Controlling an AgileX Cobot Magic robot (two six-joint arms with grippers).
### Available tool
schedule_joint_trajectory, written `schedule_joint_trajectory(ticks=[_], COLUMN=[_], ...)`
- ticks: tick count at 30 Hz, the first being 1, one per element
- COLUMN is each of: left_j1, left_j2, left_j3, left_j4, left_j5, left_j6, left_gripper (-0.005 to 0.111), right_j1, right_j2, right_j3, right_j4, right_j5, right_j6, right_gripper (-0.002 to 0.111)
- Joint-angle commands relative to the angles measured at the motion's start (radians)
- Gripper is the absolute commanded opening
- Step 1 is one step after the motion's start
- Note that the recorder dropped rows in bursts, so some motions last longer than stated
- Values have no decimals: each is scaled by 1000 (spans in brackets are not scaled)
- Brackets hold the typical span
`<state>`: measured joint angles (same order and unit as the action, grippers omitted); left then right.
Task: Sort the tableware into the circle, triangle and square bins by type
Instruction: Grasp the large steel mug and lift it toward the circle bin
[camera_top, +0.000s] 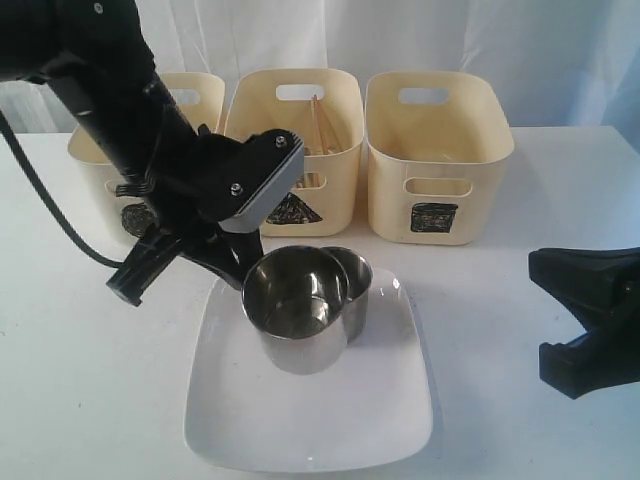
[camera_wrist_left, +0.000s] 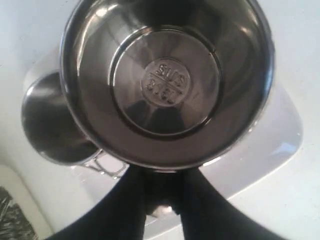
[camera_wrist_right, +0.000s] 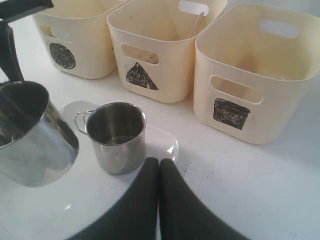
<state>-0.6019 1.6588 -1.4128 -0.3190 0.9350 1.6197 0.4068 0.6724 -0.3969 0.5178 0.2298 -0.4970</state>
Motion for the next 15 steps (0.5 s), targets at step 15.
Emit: schedule_joint_trajectory(ticks=[15], left_j1=[237], left_j2=[-53], left_j3=[5], left_j4=[-119], left_j5=[-562], left_j6=[-105], left_gripper=[0], right_j1=[1], right_j2=[-4], right_j3=[4], right_j4=[-3], right_j5=[-15], right_j6=[2], right_gripper=[0])
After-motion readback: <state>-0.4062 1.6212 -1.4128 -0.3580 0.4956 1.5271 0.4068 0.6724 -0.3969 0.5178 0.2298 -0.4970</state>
